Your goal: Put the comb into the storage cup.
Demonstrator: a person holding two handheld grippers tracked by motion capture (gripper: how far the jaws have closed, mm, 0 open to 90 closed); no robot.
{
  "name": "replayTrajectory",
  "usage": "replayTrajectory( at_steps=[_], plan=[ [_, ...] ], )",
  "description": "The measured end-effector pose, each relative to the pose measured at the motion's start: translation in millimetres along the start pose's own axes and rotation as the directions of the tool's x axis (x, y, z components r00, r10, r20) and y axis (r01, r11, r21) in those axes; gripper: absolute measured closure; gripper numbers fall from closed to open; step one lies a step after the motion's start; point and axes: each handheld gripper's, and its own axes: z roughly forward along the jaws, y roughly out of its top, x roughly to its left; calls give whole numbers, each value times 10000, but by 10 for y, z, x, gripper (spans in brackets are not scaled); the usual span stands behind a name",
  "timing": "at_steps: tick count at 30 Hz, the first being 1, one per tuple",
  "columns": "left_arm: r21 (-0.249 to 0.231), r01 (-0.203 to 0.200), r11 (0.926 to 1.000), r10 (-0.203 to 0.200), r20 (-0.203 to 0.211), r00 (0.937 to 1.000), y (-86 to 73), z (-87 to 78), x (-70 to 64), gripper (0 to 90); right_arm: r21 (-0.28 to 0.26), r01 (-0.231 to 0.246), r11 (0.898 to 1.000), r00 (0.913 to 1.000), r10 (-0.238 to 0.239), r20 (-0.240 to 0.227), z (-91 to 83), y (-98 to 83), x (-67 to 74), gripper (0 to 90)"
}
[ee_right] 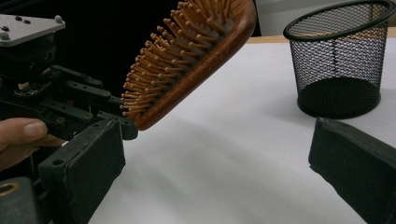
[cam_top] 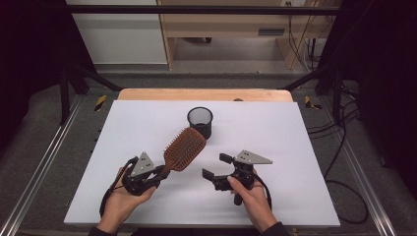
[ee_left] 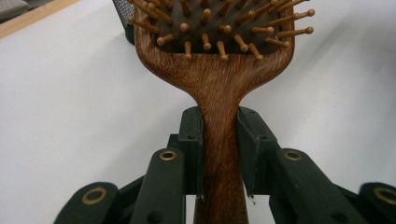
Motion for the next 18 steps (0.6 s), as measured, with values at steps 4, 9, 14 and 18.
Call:
replayTrajectory(
  at_steps=[4, 9, 14, 18],
  plan=[
    [-344, -39, 9994, 35, -105, 9999, 48, -1, 0, 730, -159, 62, 9999, 10000, -63, -54, -4, 50, 20, 36],
    [-888, -242, 9958, 229, -154, 9996, 223, 20, -14, 729, -478, 122, 9988, 9999, -127, -96, -77, 157, 21, 34],
    [-1261, -469, 9909, 465, -63, 9989, 414, 128, -60, 729, -873, 82, 9961, 10000, -80, 28, -178, 297, -25, 34],
    [-1514, -543, 9870, 568, 117, 9983, 541, 246, -109, 729, -1118, 159, 9936, 9998, -146, 125, -249, 433, -58, 33]
  ],
)
